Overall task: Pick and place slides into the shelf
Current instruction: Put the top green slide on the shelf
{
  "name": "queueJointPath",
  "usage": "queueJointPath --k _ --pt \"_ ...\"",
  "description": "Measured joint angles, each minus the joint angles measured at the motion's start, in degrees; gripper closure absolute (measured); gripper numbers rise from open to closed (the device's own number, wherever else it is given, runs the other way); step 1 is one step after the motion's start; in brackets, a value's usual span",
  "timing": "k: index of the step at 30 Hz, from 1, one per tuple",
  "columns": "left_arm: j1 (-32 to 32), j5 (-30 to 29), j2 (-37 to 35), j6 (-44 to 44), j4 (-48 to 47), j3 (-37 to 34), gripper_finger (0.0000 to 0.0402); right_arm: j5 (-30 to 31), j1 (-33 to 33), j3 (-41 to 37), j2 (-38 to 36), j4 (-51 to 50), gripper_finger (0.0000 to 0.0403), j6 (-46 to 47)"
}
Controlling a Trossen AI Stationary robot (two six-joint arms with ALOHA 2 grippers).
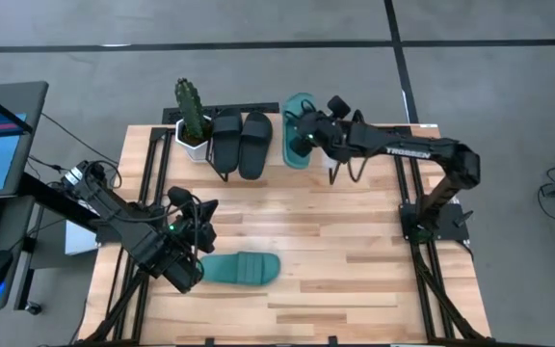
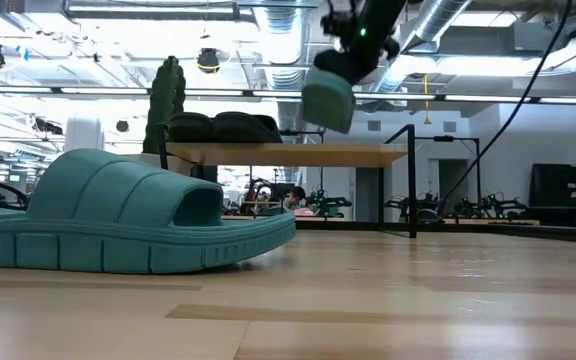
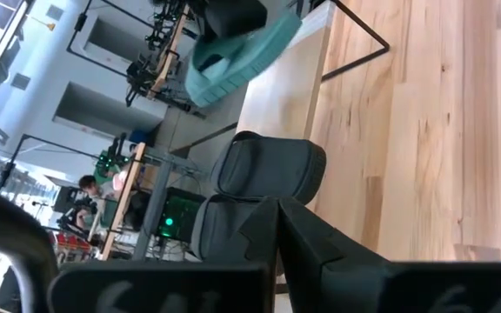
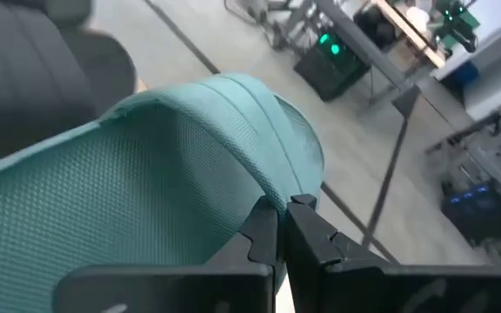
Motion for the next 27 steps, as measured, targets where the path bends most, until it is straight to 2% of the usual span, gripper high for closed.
queueJointPath --k 7,20,27 --pt "0.0 0.0 0.0 -0.4 0.3 0.0 0.0399 0.0 -2.9 4.0 6.0 -3.5 0.0402 -2.0" --pt "0.0 1.5 0.0 -0.5 1.2 0.0 0.0399 0.9 -3.1 22.3 22.0 -13.9 0.0403 -5.7" --pt "0.0 1.6 0.0 -0.6 1.3 0.0 0.04 1.7 -3.1 26.7 25.5 -15.0 0.0403 -7.1"
